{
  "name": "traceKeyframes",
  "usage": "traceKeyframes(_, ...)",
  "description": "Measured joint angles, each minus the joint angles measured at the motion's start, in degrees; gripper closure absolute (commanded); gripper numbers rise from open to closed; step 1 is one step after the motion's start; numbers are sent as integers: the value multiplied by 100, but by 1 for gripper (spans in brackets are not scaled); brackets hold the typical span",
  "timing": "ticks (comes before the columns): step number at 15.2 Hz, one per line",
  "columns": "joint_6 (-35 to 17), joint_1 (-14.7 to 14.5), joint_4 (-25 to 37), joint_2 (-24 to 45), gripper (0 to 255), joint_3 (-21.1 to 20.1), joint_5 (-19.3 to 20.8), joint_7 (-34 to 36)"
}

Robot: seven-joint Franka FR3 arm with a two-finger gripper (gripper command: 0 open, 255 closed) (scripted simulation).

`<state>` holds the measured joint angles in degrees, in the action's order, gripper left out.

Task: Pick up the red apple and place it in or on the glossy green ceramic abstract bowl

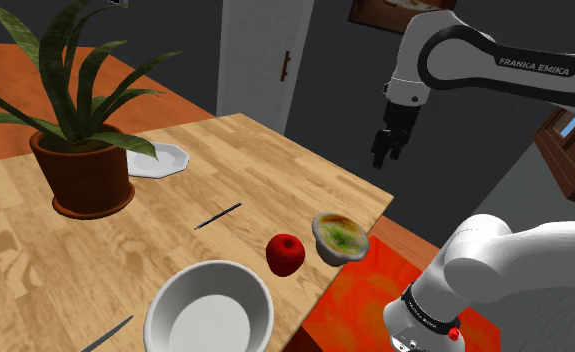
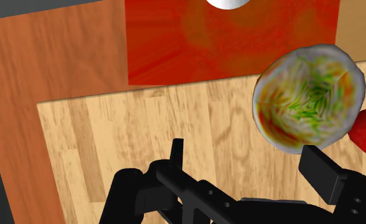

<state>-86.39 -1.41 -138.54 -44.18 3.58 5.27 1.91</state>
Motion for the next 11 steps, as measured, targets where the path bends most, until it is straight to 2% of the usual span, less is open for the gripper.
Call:
traceKeyframes(4,-143,-98,-128,36,0,-258,-207,319)
traceKeyframes(11,-717,-418,-297,476,0,-1091,-842,1337)
